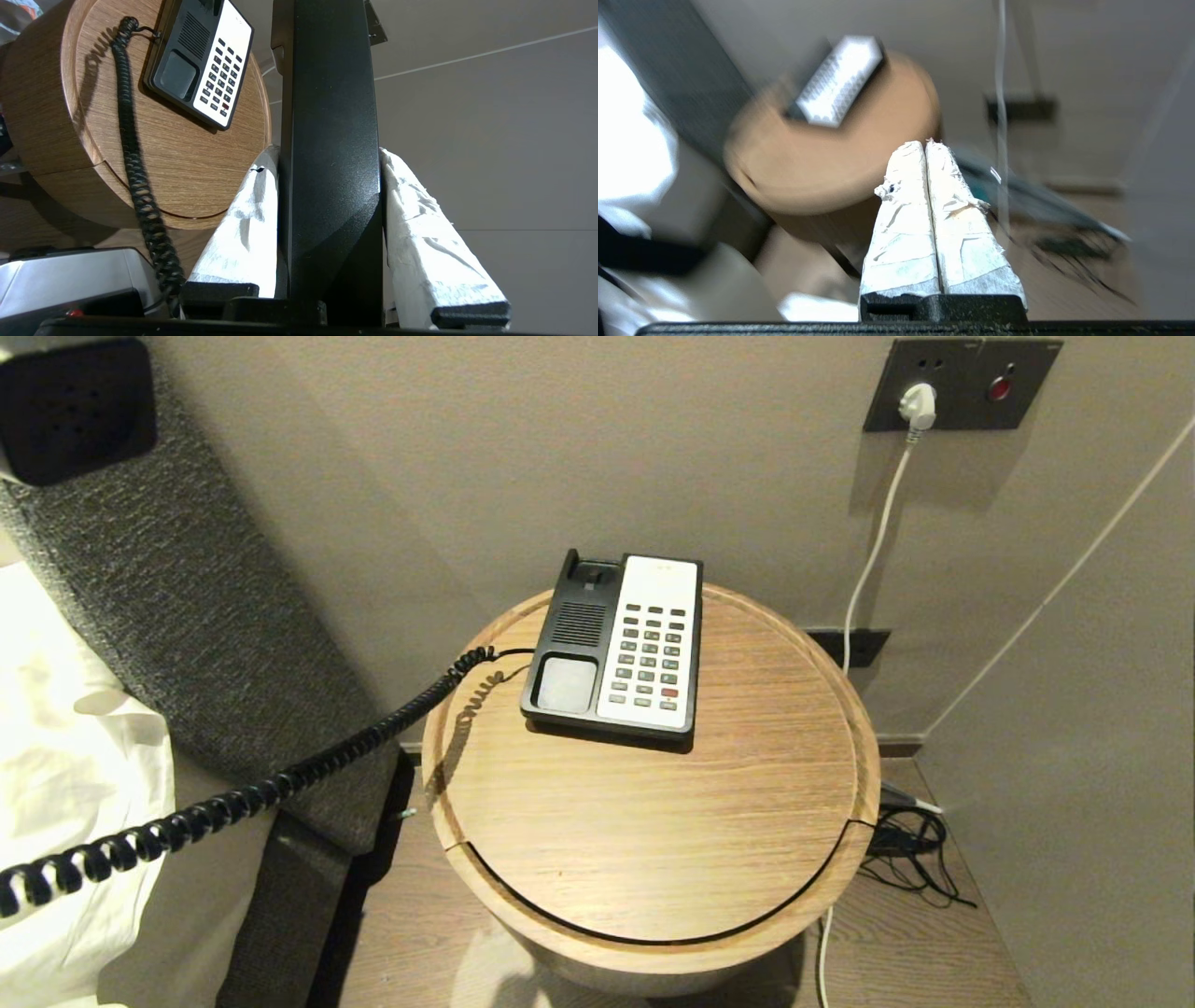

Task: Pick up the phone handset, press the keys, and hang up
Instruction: Dial the number

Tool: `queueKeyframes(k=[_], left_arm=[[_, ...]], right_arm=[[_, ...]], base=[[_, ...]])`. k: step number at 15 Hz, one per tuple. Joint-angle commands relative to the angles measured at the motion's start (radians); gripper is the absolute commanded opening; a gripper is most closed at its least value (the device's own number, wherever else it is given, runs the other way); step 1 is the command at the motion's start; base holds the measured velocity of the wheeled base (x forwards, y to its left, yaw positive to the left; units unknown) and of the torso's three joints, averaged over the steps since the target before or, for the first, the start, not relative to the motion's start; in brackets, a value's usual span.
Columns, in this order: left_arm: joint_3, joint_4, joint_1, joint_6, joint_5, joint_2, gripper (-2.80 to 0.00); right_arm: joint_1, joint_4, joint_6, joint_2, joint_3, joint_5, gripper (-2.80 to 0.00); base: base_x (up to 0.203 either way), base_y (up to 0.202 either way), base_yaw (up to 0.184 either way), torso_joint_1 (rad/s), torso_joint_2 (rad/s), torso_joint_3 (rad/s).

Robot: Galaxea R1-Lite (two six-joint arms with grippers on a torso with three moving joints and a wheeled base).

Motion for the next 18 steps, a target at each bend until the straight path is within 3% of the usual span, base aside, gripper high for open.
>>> queueKeyframes(k=[1,3,7,10,13,18], left_arm=[[0.001,0.003,0.000,-0.006,-0.005,0.003,-2.80],[0.005,0.003,0.000,-0.006,-0.003,0.004,-2.80],[0.007,0.003,0.000,-0.005,-0.005,0.007,-2.80],[-0.002,0.001,0.000,-0.005,-0.011,0.011,-2.80],[0.013,-0.005,0.000,-0.006,-0.011,0.014,-2.80],[0.018,-0.006,0.000,-0.006,-0.016,0.015,-2.80]], right_arm=[[-0.004,0.009,0.068,0.315,-0.191,0.005,-2.80],[-0.008,0.031,0.096,0.479,-0.238,-0.003,-2.80],[-0.001,0.043,-0.006,0.780,-0.260,-0.005,-2.80],[0.033,0.041,-0.026,1.001,-0.329,-0.024,-2.80],[0.248,0.036,0.033,1.154,-0.486,-0.068,-2.80],[0.573,-0.061,0.097,1.430,-0.645,-0.300,-2.80]], base=[[0.000,0.000,0.000,0.000,0.00,0.000],[0.000,0.000,0.000,0.000,0.00,0.000],[0.000,0.000,0.000,0.000,0.00,0.000],[0.000,0.000,0.000,0.000,0.00,0.000],[0.000,0.000,0.000,0.000,0.00,0.000],[0.000,0.000,0.000,0.000,0.00,0.000]])
